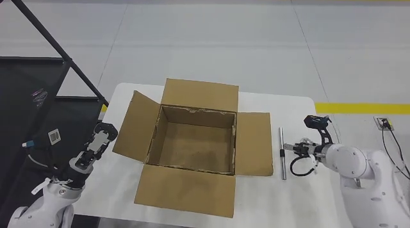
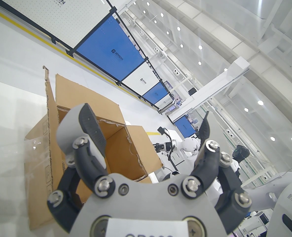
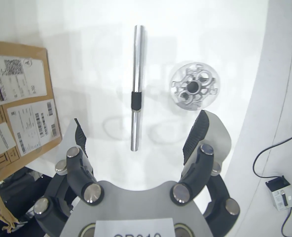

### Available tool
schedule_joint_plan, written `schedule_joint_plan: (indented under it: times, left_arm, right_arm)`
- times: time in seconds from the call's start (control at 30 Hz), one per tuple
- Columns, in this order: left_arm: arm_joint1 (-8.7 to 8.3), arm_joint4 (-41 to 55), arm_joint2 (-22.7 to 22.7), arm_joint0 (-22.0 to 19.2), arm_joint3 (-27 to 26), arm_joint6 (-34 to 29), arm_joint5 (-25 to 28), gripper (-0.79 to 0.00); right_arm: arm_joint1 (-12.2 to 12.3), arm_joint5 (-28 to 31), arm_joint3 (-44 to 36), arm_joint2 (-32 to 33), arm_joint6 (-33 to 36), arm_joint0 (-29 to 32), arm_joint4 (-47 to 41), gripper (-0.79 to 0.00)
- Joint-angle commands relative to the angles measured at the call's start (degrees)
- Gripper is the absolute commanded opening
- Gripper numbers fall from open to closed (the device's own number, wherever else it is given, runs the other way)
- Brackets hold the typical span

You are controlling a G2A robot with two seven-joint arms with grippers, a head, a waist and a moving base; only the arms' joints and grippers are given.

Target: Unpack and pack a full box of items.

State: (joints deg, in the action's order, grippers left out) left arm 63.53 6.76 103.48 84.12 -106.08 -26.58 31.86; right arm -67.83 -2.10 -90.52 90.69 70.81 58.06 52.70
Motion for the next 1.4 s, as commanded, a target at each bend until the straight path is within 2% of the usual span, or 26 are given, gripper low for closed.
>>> schedule_joint_plan:
  times: [0.0, 0.17, 0.23, 0.27, 0.33, 0.37, 0.43, 0.7, 1.17, 1.3, 1.37]
  left_arm:
    - [0.00, 0.0, 0.0, 0.0, 0.0, 0.0, 0.0, 0.000]
    - [0.00, 0.0, 0.0, 0.0, 0.0, 0.0, 0.0, 0.000]
    - [0.00, 0.0, 0.0, 0.0, 0.0, 0.0, 0.0, 0.000]
    - [0.00, 0.0, 0.0, 0.0, 0.0, 0.0, 0.0, 0.000]
    - [0.00, 0.0, 0.0, 0.0, 0.0, 0.0, 0.0, 0.000]
    - [0.00, 0.0, 0.0, 0.0, 0.0, 0.0, 0.0, 0.000]
    - [0.00, 0.0, 0.0, 0.0, 0.0, 0.0, 0.0, 0.000]
    - [0.00, 0.0, 0.0, 0.0, 0.0, 0.0, 0.0, 0.000]
    - [0.00, 0.0, 0.0, 0.0, 0.0, 0.0, 0.0, 0.000]
    - [0.00, 0.0, 0.0, 0.0, 0.0, 0.0, 0.0, 0.000]
    - [0.00, 0.0, 0.0, 0.0, 0.0, 0.0, 0.0, 0.000]
  right_arm:
    - [0.1, 0.1, -2.1, -1.2, 1.7, 0.6, 0.3, 0.000]
    - [-0.1, -1.9, -2.3, -6.2, 4.3, -0.7, 3.4, 0.000]
    - [-0.2, -2.9, -0.7, -8.3, 5.0, -2.0, 4.6, -0.080]
    - [-0.3, -3.3, 0.2, -9.3, 5.2, -2.7, 5.4, -0.148]
    - [-0.5, -4.8, 2.2, -10.8, 5.0, -4.0, 6.7, -0.188]
    - [-0.6, -5.6, 3.4, -11.5, 4.7, -4.7, 7.6, -0.299]
    - [-0.8, -6.5, 5.5, -12.7, 4.5, -5.9, 7.9, -0.400]
    - [-1.3, -8.0, 12.6, -15.1, 4.3, -9.7, 7.4, -0.474]
    - [-1.9, -9.3, 20.9, -18.1, 0.7, -14.0, 8.5, -0.526]
    - [-2.1, -9.1, 23.0, -18.8, 0.0, -15.1, 8.2, -0.610]
    - [-2.2, -9.1, 24.0, -19.1, -0.3, -15.6, 8.3, -0.625]
